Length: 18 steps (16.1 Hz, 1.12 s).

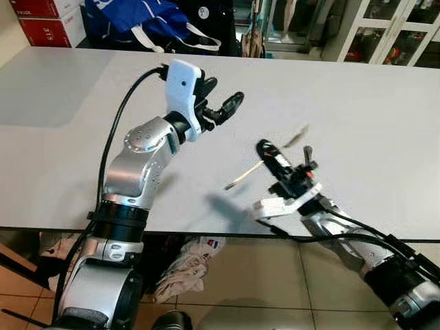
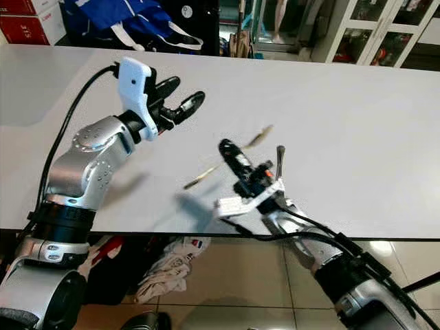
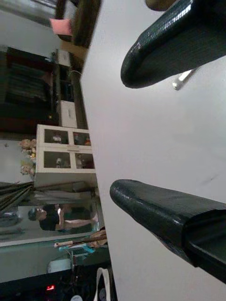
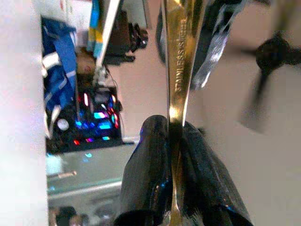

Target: Setting the table

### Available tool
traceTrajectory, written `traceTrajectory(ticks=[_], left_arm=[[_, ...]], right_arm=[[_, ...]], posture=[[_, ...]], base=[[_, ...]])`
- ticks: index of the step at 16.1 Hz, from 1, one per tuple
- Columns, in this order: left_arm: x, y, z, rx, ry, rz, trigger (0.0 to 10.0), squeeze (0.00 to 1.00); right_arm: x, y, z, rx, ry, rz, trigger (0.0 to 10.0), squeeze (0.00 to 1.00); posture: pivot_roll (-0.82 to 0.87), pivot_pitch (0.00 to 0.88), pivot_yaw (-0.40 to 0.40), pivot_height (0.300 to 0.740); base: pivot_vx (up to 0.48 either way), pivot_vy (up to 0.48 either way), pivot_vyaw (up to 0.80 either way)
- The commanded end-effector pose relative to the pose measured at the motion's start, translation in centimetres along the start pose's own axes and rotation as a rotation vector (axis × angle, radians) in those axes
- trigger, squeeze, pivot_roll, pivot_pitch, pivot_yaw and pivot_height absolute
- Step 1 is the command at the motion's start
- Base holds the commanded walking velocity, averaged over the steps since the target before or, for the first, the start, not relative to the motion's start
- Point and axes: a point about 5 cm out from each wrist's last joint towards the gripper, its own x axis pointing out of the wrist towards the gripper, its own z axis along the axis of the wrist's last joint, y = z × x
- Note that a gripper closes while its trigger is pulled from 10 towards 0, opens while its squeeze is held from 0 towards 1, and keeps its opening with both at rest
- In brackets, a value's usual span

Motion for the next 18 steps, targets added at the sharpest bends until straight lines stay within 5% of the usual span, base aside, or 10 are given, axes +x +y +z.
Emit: traceTrajectory(ticks=[1, 2, 3, 4, 6, 7, 9, 12, 15, 18], left_arm=[[-0.3, 0.0, 0.7, -0.088, -0.019, 0.006, 10.0, 0.00], [-0.8, 0.0, 1.0, -0.296, -0.017, 0.008, 10.0, 0.00], [-1.0, -0.1, 0.8, -0.341, -0.002, 0.012, 10.0, 0.00], [-1.3, -0.2, 0.7, -0.312, 0.006, 0.012, 10.0, 0.00], [-1.9, -0.4, -0.3, -0.204, 0.038, 0.021, 10.0, 0.00], [-2.3, -0.6, -1.0, -0.164, 0.055, 0.023, 10.0, 0.00], [-3.5, -1.8, -2.1, -0.021, 0.058, -0.009, 10.0, 0.00], [-5.2, -3.5, -4.0, 0.172, 0.035, -0.061, 10.0, 0.00], [-4.3, -4.0, -3.2, 0.134, -0.024, -0.058, 10.0, 0.00], [-3.0, -2.6, -2.2, 0.050, -0.079, -0.012, 10.0, 0.00]], right_arm=[[0.3, -0.5, -0.9, -0.021, 0.019, -0.043, 10.0, 0.00], [0.3, -0.5, -1.3, -0.021, 0.045, -0.055, 10.0, 0.00], [0.4, -0.1, -1.4, 0.003, 0.069, -0.041, 10.0, 0.00], [0.4, 0.1, -1.6, 0.058, 0.114, -0.033, 10.0, 0.00], [0.5, 1.0, -2.4, 0.356, 0.338, 0.005, 10.0, 0.00], [0.7, 1.5, -2.8, 0.678, 0.546, -0.015, 10.0, 0.00], [1.1, 1.1, -3.0, 0.901, 0.646, -0.074, 10.0, 0.00], [1.6, 0.9, -2.6, 1.093, 0.650, -0.094, 10.0, 0.00], [1.8, 0.4, -2.0, 1.243, 0.622, -0.088, 10.0, 0.00], [2.3, -1.0, -1.1, 1.410, 0.574, -0.114, 10.0, 0.00]], posture=[[0.00, 0.054, 0.001, 0.740], [0.00, 0.056, 0.004, 0.740], [0.01, 0.057, 0.006, 0.740], [0.01, 0.057, 0.006, 0.740], [0.02, 0.057, 0.005, 0.740], [0.02, 0.054, 0.005, 0.740], [0.02, 0.050, 0.007, 0.740], [0.01, 0.045, 0.002, 0.740], [0.01, 0.037, -0.004, 0.740], [0.00, 0.034, -0.003, 0.740]], base=[[0.000, 0.000, 0.00], [0.000, 0.000, 0.00], [0.000, 0.000, 0.00], [0.000, 0.000, 0.00], [0.000, 0.000, 0.00], [0.000, 0.000, 0.00], [0.000, 0.000, 0.00], [0.000, 0.000, 0.00], [0.000, 0.000, 0.00], [0.000, 0.000, 0.00]])
